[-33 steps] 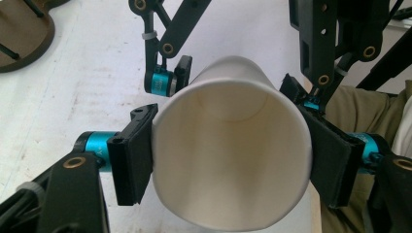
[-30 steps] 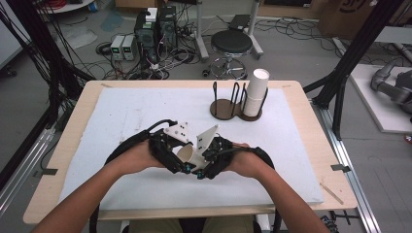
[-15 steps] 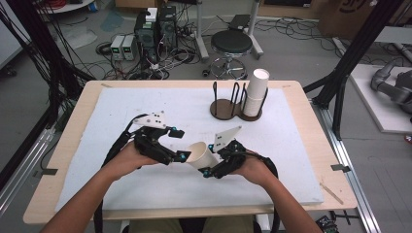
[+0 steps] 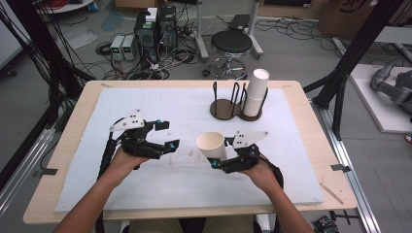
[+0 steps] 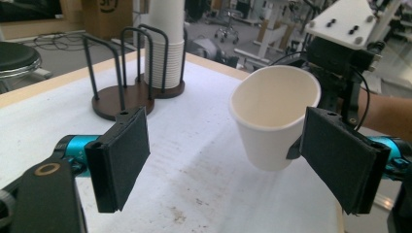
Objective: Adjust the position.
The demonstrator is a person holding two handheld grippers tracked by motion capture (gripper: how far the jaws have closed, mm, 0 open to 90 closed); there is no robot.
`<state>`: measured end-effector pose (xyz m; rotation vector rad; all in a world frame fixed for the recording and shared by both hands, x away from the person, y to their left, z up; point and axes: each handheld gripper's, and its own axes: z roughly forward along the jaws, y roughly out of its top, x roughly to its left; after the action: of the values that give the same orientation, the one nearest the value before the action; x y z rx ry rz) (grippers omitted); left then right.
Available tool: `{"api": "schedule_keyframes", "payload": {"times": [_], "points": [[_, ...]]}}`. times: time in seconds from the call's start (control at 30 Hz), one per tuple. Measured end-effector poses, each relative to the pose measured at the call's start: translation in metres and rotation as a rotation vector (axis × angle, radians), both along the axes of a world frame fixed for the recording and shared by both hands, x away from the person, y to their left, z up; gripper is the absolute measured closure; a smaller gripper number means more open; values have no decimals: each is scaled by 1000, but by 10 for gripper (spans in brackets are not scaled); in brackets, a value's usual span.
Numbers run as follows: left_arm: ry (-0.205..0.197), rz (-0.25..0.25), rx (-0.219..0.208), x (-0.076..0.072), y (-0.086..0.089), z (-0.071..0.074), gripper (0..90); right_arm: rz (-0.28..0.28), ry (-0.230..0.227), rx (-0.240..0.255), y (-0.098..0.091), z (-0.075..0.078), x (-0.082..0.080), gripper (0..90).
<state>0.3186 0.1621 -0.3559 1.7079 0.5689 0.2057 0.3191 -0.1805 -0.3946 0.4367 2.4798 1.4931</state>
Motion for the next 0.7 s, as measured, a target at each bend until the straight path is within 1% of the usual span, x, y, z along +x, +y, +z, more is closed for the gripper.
{"api": "schedule_keyframes", "payload": {"times": [0.1, 0.2, 0.27, 0.33, 0.43, 0.5, 0.57, 0.7], "points": [[-29, 38, -16, -2, 6, -6, 182, -38, -36, 23, -7, -1, -2, 346], [-45, 79, -33, -4, 12, -12, 182, -79, -70, 47, -15, -1, -3, 343], [-53, 114, -28, -5, 16, -17, 182, -104, -94, 58, -21, -1, -4, 343], [-73, 156, 2, -6, 20, -21, 182, -134, -113, 69, -28, -1, -5, 340], [-73, 188, -9, -8, 26, -27, 186, -184, -136, 91, -39, -2, -6, 338], [-82, 211, -12, -8, 30, -31, 186, -218, -153, 103, -47, -3, -7, 338], [-86, 233, -24, -10, 34, -33, 186, -252, -165, 115, -56, -3, -8, 338], [-84, 261, -33, -12, 40, -36, 186, -309, -170, 151, -71, -7, -9, 334]]}}
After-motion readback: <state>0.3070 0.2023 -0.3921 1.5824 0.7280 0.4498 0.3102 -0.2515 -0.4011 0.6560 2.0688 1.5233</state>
